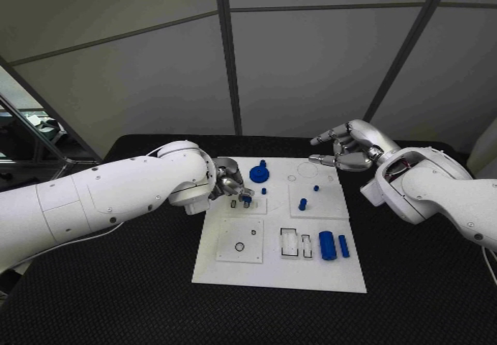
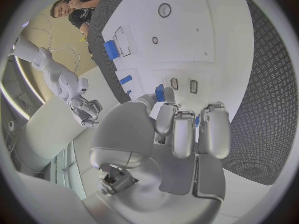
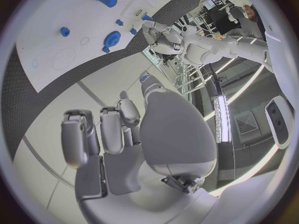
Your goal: Assemble the parts on the task board
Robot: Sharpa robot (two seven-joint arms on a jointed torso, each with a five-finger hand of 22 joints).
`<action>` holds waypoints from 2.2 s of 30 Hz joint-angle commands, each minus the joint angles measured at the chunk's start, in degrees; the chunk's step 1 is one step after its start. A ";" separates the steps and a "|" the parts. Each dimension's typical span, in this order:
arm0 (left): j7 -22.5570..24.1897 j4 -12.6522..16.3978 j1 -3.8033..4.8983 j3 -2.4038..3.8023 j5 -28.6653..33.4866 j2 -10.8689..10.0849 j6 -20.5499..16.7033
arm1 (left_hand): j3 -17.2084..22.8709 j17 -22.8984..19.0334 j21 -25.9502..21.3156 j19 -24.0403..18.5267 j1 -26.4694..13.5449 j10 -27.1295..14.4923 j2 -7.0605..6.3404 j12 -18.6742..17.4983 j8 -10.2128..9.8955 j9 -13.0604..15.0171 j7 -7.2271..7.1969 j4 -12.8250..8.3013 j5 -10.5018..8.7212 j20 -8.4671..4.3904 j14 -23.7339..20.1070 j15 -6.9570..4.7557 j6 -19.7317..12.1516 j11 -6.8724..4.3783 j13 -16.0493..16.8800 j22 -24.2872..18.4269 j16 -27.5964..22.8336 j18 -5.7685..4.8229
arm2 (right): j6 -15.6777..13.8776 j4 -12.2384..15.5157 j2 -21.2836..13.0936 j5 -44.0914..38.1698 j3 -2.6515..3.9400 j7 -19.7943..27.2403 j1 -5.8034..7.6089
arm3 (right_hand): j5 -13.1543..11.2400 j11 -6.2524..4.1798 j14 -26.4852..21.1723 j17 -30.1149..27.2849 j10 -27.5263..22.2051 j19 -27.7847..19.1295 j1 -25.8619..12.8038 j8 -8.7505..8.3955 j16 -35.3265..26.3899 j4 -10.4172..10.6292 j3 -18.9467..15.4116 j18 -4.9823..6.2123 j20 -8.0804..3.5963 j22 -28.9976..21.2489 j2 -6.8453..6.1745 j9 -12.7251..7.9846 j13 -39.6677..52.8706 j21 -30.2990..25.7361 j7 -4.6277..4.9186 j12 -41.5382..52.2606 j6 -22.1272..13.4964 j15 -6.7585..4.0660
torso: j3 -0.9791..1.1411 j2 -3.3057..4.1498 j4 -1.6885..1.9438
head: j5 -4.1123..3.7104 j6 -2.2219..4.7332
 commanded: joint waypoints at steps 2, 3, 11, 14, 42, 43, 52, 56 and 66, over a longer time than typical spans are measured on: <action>0.66 1.18 -0.36 0.02 -2.47 -0.62 -5.68 | 9.70 9.71 0.48 0.58 -0.70 0.54 -0.17 0.25 -0.21 0.32 -0.04 -9.23 -0.33 0.05 4.45 0.20 0.32 -0.24 6.90 2.27 0.32 -0.65 | 0.45 -0.17 -0.03 0.11 0.05 0.50 0.11 | 0.07 -0.09 2.36 -0.04 -0.20 3.70 -0.24 -0.01 -0.15 0.16 0.10 0.14 -0.12 11.50 0.22 0.02 -0.13 -0.25 -0.05 -0.19 0.29 -0.30 | 0.04 -0.11 0.05 | 0.12 -0.04; 0.58 1.31 -0.48 0.02 -2.74 -0.70 -5.94 | 9.70 9.71 0.48 0.58 -0.70 0.54 -0.17 0.25 -0.21 0.32 -0.04 -9.23 -0.33 0.05 4.45 0.20 0.32 -0.24 6.90 2.27 0.32 -0.65 | 0.46 -0.20 -0.03 0.11 0.05 0.51 0.11 | 0.07 -0.09 2.36 -0.04 -0.20 3.70 -0.24 -0.01 -0.15 0.16 0.10 0.14 -0.12 11.50 0.22 0.02 -0.13 -0.25 -0.05 -0.19 0.29 -0.30 | 0.03 -0.09 0.07 | 0.13 -0.08; 0.18 1.30 -1.99 0.01 -5.82 -0.54 -6.82 | 10.37 9.76 0.55 0.66 -1.07 0.68 -0.38 0.49 -0.27 0.62 -0.08 -9.59 -0.39 0.02 4.46 0.17 0.44 -0.28 7.06 2.44 0.37 -0.68 | 0.51 -0.52 0.06 -0.01 0.04 0.59 0.11 | 0.07 -0.09 2.36 -0.04 -0.20 3.70 -0.24 -0.01 -0.15 0.16 0.10 0.14 -0.12 11.50 0.22 0.02 -0.13 -0.25 -0.05 -0.19 0.29 -0.30 | -0.07 -0.08 0.07 | 0.22 -0.17; 0.05 1.08 -2.31 0.01 -6.58 -0.21 -6.76 | 10.44 9.75 0.56 0.67 -1.11 0.69 -0.40 0.50 -0.28 0.65 -0.08 -9.63 -0.41 0.02 4.46 0.17 0.45 -0.29 7.08 2.46 0.36 -0.69 | 0.53 -0.58 0.09 -0.14 0.04 0.60 0.11 | 0.07 -0.09 2.36 -0.04 -0.20 3.70 -0.24 -0.01 -0.15 0.16 0.10 0.14 -0.12 11.50 0.22 0.02 -0.13 -0.25 -0.05 -0.19 0.29 -0.30 | -0.05 -0.05 0.00 | 0.35 -0.28; -2.00 -0.19 -3.42 0.02 -10.61 1.32 -4.46 | 11.97 9.89 0.66 0.77 -1.73 1.09 -0.73 1.30 -0.34 1.49 -0.11 -10.74 -0.55 -0.03 4.49 0.12 0.74 -0.34 7.58 2.72 0.48 -0.73 | 0.92 -0.82 0.44 -0.43 0.04 0.61 0.10 | -0.02 -0.11 2.39 0.06 -0.13 3.71 -0.40 -0.02 -0.10 0.23 0.08 0.14 -0.13 11.52 0.33 0.02 -0.07 -0.23 -0.07 -0.09 0.40 -0.31 | -0.07 -0.04 0.10 | 0.36 -0.59; -2.05 -0.19 -3.43 0.02 -10.62 1.32 -4.33 | 12.06 9.89 0.65 0.76 -1.77 1.11 -0.76 1.35 -0.34 1.55 -0.11 -10.82 -0.56 -0.04 4.49 0.12 0.75 -0.34 7.61 2.72 0.48 -0.73 | 0.93 -0.83 0.45 -0.44 0.04 0.61 0.10 | -0.02 -0.11 2.39 0.06 -0.13 3.71 -0.40 -0.02 -0.10 0.23 0.08 0.14 -0.13 11.52 0.33 0.02 -0.07 -0.23 -0.07 -0.09 0.40 -0.31 | -0.07 -0.05 0.11 | 0.32 -0.49; -2.43 0.02 -3.47 0.02 -10.62 1.25 -2.66 | 12.28 9.88 0.62 0.73 -1.86 1.11 -0.78 1.33 -0.34 1.69 -0.11 -11.00 -0.56 -0.04 4.49 0.11 0.77 -0.34 7.62 2.68 0.47 -0.72 | 0.89 -0.92 0.53 -0.85 0.04 0.34 0.10 | -0.02 -0.11 2.39 0.06 -0.13 3.71 -0.40 -0.02 -0.10 0.23 0.08 0.14 -0.13 11.52 0.33 0.02 -0.07 -0.23 -0.07 -0.09 0.40 -0.31 | -0.08 -0.05 0.05 | 0.43 -0.82; -2.36 0.11 -3.48 0.03 -10.62 1.19 -1.27 | 12.49 9.84 0.62 0.72 -1.95 1.11 -0.80 1.31 -0.34 1.83 -0.11 -11.15 -0.47 -0.05 4.48 0.11 0.81 -0.34 7.63 2.70 0.43 -0.72 | 0.83 -0.98 0.57 -1.00 0.04 0.25 0.10 | -0.03 -0.12 2.40 0.06 -0.11 3.70 -0.45 -0.02 -0.11 0.26 0.09 0.14 -0.14 11.49 0.40 0.02 -0.06 -0.25 -0.08 -0.07 0.45 -0.31 | -0.05 -0.08 0.07 | 0.44 -0.85; -2.29 0.14 -3.50 0.03 -10.62 1.23 -0.05 | 12.75 9.83 0.60 0.70 -2.09 1.10 -0.84 1.28 -0.34 2.01 -0.10 -11.35 -0.32 -0.05 4.47 0.11 0.84 -0.34 7.64 2.69 0.43 -0.71 | 0.72 -1.05 0.61 -1.20 0.04 0.14 0.09 | -0.04 -0.12 2.40 0.05 -0.10 3.69 -0.48 -0.02 -0.11 0.27 0.10 0.15 -0.14 11.48 0.45 0.02 -0.06 -0.27 -0.09 -0.05 0.48 -0.32 | -0.05 -0.04 0.03 | 0.38 -0.95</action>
